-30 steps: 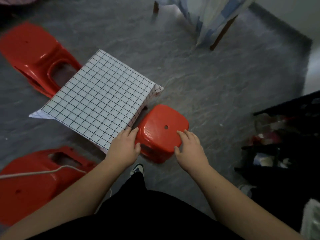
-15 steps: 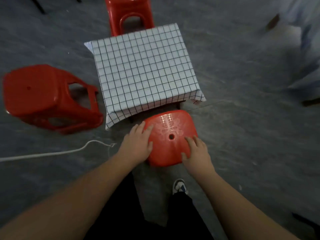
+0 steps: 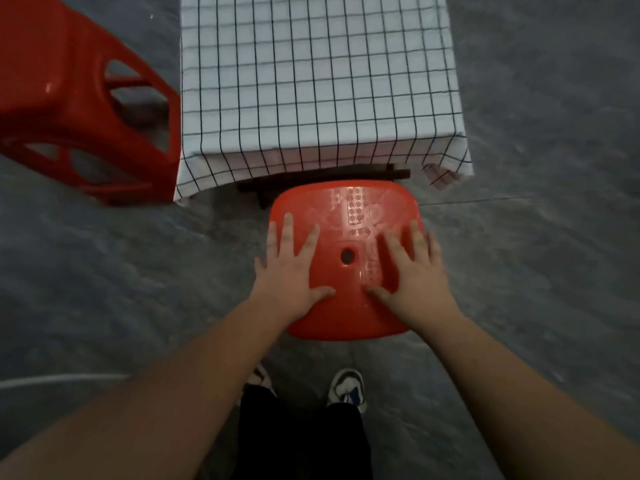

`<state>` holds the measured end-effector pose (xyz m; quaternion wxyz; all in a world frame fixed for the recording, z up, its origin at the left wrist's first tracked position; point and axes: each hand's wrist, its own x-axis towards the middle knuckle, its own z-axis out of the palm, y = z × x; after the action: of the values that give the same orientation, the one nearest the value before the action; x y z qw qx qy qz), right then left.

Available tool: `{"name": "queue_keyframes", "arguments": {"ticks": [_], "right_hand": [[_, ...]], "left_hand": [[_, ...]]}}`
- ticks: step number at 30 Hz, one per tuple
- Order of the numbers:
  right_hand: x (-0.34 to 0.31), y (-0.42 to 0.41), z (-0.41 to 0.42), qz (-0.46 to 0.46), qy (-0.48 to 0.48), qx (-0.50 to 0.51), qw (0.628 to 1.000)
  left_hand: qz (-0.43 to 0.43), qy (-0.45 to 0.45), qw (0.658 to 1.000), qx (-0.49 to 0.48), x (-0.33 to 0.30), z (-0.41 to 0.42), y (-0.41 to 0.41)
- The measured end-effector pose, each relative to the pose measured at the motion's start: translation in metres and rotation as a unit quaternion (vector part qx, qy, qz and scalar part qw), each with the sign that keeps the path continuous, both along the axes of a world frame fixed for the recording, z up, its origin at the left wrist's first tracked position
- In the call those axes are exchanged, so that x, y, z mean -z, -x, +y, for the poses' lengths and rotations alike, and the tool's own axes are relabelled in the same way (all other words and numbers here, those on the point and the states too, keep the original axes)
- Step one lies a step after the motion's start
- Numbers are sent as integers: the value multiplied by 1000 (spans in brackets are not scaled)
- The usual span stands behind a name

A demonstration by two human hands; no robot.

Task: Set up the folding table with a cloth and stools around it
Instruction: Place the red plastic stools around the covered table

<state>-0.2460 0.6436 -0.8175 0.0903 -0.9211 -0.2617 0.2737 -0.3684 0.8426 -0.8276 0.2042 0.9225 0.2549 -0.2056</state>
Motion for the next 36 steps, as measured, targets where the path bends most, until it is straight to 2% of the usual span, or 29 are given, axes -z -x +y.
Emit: {"name": "queue_keyframes", "arguments": {"ticks": [6, 16, 27, 36], "right_hand": [[13, -6, 6, 15, 21, -33, 999], [19, -2, 4, -19, -3, -19, 1000], [10, 50, -29, -20, -9, -10, 1000], [8, 79, -44, -14, 2, -32, 999]], "left_hand": [[36, -8, 999, 6, 8, -10, -7], [6, -12, 999, -38, 7, -19, 0], [3, -35, 999, -4, 0, -50, 52], [15, -17, 999, -26, 0, -73, 90]]}}
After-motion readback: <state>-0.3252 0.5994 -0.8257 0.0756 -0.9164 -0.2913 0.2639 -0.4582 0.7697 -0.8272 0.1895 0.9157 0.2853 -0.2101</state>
